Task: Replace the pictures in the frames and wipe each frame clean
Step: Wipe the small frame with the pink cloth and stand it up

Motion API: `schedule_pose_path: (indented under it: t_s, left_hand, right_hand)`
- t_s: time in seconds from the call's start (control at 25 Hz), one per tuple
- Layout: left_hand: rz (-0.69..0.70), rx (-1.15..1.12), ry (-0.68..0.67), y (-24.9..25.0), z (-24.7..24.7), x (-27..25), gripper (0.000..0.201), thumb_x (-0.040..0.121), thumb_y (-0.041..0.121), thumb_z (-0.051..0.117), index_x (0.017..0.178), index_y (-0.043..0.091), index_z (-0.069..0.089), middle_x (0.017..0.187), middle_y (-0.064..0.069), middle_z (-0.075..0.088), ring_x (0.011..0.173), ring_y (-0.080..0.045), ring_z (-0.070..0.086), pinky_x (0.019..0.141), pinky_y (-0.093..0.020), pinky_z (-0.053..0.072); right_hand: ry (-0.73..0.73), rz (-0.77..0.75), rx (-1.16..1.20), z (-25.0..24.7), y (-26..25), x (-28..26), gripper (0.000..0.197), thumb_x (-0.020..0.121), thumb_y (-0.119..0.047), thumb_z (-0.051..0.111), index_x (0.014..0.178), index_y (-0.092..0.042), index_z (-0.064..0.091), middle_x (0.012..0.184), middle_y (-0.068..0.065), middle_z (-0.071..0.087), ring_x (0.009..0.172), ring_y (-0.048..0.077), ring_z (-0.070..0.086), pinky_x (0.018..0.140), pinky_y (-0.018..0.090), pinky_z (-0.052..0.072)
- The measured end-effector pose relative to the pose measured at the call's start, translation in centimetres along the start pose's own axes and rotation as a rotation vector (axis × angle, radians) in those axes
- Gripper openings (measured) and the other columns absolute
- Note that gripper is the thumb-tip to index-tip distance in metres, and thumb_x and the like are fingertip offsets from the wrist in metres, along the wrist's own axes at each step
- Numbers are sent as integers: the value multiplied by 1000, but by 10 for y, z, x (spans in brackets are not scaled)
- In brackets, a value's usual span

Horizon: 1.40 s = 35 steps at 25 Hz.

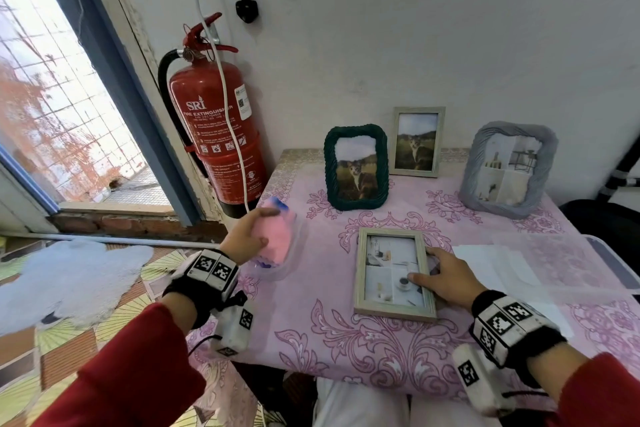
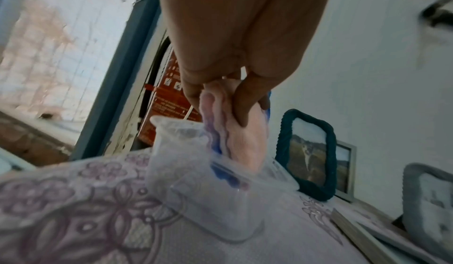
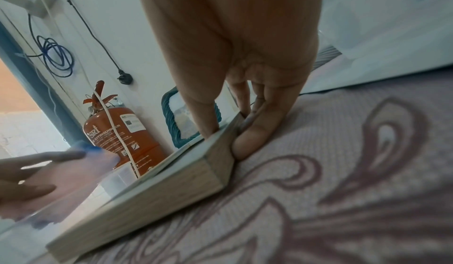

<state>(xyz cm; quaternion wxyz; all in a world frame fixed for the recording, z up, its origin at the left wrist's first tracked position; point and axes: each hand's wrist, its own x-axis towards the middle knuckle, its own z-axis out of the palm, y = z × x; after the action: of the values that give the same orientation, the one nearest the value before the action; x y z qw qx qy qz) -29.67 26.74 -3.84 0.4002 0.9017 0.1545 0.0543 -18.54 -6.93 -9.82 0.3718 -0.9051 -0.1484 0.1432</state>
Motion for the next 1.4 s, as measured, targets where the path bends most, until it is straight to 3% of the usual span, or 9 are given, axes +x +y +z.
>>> schedule_pose_path:
  t_s: [0.2, 0.36, 0.48, 0.64, 0.76, 0.84, 1.04, 1.28, 1.4]
  left_hand:
    - [-16, 139, -132, -6, 9, 4, 62, 79, -19, 45, 136, 6, 40, 141, -12, 40, 130, -26, 40, 105, -27, 31]
    - [-74, 44, -135, -12, 8, 10, 60, 81, -16, 51, 135, 10, 43, 140, -15, 41, 123, -30, 47, 95, -28, 42]
    - [-119, 275, -173, -16, 15, 16, 58, 84, -7, 53, 136, 18, 44, 139, -14, 41, 121, -31, 48, 97, -29, 40]
    - [-57, 632, -55, -14, 24, 15, 59, 81, 8, 62, 134, 29, 47, 150, -10, 17, 138, -29, 23, 112, -36, 24]
    - [64, 644, -26, -13, 25, 14, 56, 84, 19, 63, 136, 26, 45, 152, -1, 27, 139, -21, 27, 113, -34, 20]
    - [-43, 540, -136, -14, 25, 12, 58, 90, 26, 57, 143, 22, 35, 150, -5, 35, 137, -22, 33, 113, -29, 22]
    - [-94, 632, -287, -11, 29, 10, 58, 97, 24, 44, 149, 19, 19, 154, -12, 22, 140, -27, 28, 115, -34, 22]
    - [-166, 230, -76, -7, 33, 15, 45, 89, 10, 54, 134, 14, 49, 139, -10, 49, 128, -25, 46, 104, -27, 35]
    - [-17, 245, 161, 7, 36, 11, 40, 87, 10, 52, 127, 14, 55, 132, -7, 55, 124, -23, 48, 106, -32, 35]
  right_hand:
    - [9, -22, -11, 1, 0, -1, 57, 79, -27, 73, 130, -16, 50, 111, 11, 65, 80, 16, 53, 71, 21, 37]
    - [11, -28, -10, 1, 2, -1, 57, 79, -27, 73, 130, -17, 51, 92, 2, 58, 77, 16, 53, 61, 21, 37]
    - [14, -35, -17, 1, 1, 0, 54, 79, -26, 73, 128, -18, 53, 85, -5, 53, 77, 14, 51, 54, 11, 32]
    - [25, -52, -21, 3, 3, 0, 51, 80, -27, 72, 127, -20, 54, 70, -19, 46, 72, 10, 48, 52, 10, 30]
    - [22, -59, -5, 3, 3, 0, 50, 80, -26, 72, 126, -20, 55, 87, -7, 63, 78, 13, 51, 61, 20, 36]
    - [20, -62, 0, 3, 2, -1, 50, 80, -26, 72, 126, -20, 55, 104, 4, 67, 81, 13, 53, 66, 20, 36]
    - [25, -53, -11, 3, 2, 0, 51, 79, -28, 72, 126, -23, 55, 87, -5, 57, 78, 12, 51, 54, 11, 31]
    - [21, -47, 3, 4, 4, 0, 50, 79, -28, 73, 125, -22, 56, 111, 3, 67, 84, 15, 55, 71, 21, 39]
    - [18, -43, 0, 3, 3, 0, 50, 79, -29, 72, 125, -23, 56, 113, 2, 67, 89, 15, 57, 72, 21, 37]
